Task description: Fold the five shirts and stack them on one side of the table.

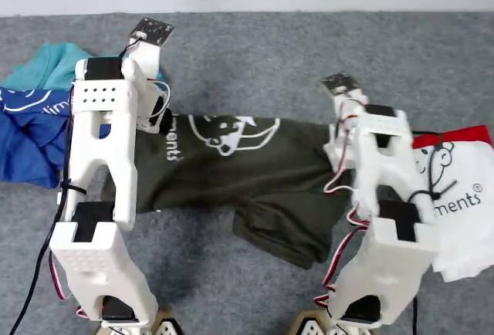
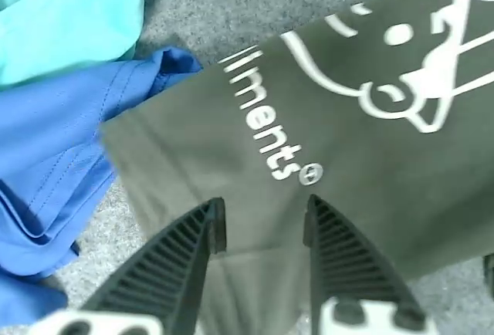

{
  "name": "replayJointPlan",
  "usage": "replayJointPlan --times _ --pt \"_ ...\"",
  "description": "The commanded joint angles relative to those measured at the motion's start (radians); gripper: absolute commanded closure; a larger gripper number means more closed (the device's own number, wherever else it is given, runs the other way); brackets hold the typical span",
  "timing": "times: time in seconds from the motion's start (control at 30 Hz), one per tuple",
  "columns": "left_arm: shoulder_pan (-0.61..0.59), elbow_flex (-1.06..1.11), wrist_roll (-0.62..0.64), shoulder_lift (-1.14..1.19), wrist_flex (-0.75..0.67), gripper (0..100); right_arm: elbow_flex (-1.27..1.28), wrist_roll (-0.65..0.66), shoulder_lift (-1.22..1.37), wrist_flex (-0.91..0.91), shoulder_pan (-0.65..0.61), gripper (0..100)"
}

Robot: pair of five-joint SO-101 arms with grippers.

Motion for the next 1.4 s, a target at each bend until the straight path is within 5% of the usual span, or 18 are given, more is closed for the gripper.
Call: replayJointPlan --times 0.0,0.27,0.5,0.77,1.17,1.37 --pt "0.009 -0.008 0.006 -0.006 0.006 83 -0.012 0.014 -0.099 0.019 0.062 99.0" --pt "0.008 0.120 0.028 -0.005 -0.118 83 -0.015 0.014 -0.156 0.128 0.056 95.9" --pt "-0.028 0.133 0.055 0.181 -0.391 83 -0.110 0.049 -0.229 0.463 0.021 64.9" --pt "-0.081 -0.108 0.057 0.422 -0.388 90 -0.117 0.064 -0.420 0.565 0.019 46.6" --pt "-0.101 -0.481 -0.029 0.476 -0.199 91 -0.021 0.071 -0.489 0.575 -0.096 46.4" --pt "-0.091 -0.737 -0.089 0.474 0.144 91 -0.015 0.210 -0.501 0.673 -0.117 46.4"
